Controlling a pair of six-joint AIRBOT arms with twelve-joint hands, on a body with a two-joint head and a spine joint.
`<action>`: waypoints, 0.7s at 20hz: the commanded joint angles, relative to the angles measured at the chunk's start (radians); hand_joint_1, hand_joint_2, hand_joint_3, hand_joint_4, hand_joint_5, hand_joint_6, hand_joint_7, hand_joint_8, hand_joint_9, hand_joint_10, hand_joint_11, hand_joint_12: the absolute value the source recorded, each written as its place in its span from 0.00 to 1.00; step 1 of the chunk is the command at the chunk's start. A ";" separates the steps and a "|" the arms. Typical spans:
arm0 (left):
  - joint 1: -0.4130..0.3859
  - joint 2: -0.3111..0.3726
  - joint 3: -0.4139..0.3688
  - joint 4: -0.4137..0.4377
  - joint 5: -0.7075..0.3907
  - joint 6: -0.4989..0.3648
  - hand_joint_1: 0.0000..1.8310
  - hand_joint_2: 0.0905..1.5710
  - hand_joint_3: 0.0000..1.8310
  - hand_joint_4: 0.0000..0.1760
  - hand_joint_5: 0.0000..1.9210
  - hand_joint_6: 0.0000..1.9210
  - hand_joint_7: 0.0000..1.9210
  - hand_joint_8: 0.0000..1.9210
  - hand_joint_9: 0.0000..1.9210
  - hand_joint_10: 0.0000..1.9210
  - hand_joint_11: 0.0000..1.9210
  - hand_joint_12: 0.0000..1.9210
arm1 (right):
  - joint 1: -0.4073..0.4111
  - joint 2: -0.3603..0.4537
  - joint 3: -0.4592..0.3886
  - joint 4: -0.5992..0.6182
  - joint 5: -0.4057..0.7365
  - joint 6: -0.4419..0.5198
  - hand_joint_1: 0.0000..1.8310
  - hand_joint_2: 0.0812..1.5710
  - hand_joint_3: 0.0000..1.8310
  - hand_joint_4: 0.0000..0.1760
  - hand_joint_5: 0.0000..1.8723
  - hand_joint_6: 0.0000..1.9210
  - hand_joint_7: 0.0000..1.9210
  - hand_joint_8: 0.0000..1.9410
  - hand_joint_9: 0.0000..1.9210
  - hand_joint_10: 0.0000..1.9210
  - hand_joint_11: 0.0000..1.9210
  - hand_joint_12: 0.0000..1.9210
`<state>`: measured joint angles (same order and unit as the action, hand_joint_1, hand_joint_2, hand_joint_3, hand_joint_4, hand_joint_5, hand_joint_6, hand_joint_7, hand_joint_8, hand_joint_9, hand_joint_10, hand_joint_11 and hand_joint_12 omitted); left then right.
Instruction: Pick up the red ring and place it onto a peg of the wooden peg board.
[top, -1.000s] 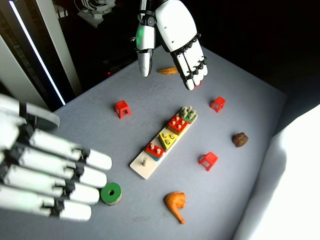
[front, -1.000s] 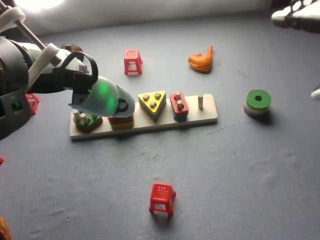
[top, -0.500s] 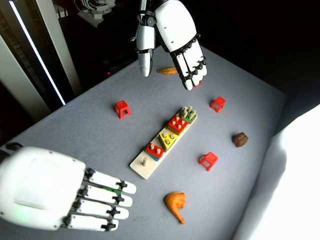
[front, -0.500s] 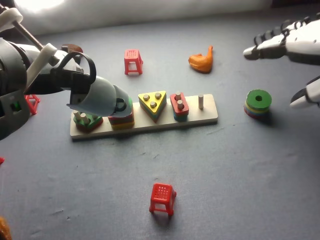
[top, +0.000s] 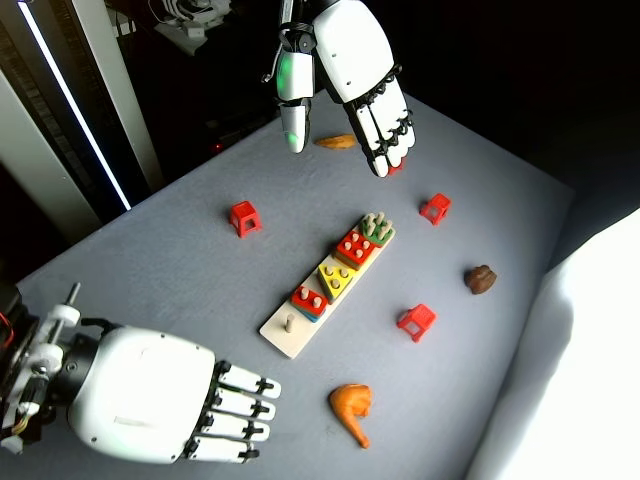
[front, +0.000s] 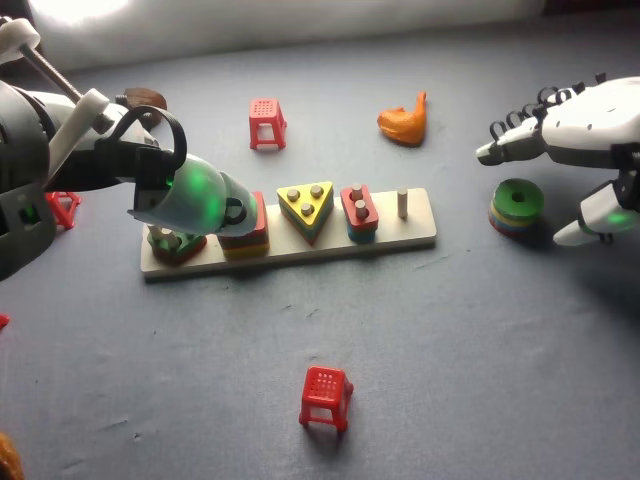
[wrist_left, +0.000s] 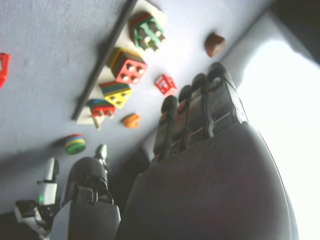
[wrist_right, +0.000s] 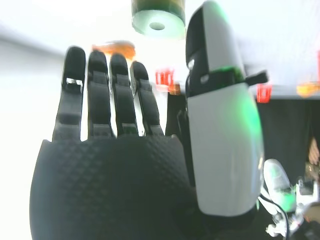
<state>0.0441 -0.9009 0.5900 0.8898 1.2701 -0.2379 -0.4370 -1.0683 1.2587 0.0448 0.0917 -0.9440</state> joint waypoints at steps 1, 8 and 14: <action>0.000 0.004 0.001 0.081 -0.003 -0.003 0.00 0.73 0.00 0.00 0.03 0.00 0.00 0.00 0.00 0.00 0.00 0.00 | -0.001 0.000 0.007 0.004 0.114 -0.003 0.62 0.63 0.00 0.00 0.17 0.01 0.16 0.01 0.15 0.01 0.00 0.45; 0.000 0.004 -0.001 0.082 -0.003 -0.015 0.00 0.73 0.00 0.00 0.02 0.00 0.00 0.00 0.00 0.00 0.00 0.00 | -0.016 -0.046 0.052 0.004 0.127 -0.013 0.63 0.63 0.00 0.00 0.23 0.01 0.24 0.01 0.21 0.02 0.00 0.59; -0.001 0.004 -0.002 0.082 -0.003 -0.021 0.00 0.74 0.00 0.00 0.01 0.00 0.00 0.00 0.00 0.00 0.00 0.00 | -0.022 -0.053 0.055 0.004 0.131 -0.013 0.65 0.63 0.00 0.00 0.34 0.02 0.36 0.01 0.32 0.04 0.05 0.65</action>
<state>0.0490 -0.9009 0.5900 0.8909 1.2701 -0.2577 -0.4656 -1.1244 1.3098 0.0448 0.1299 -0.9558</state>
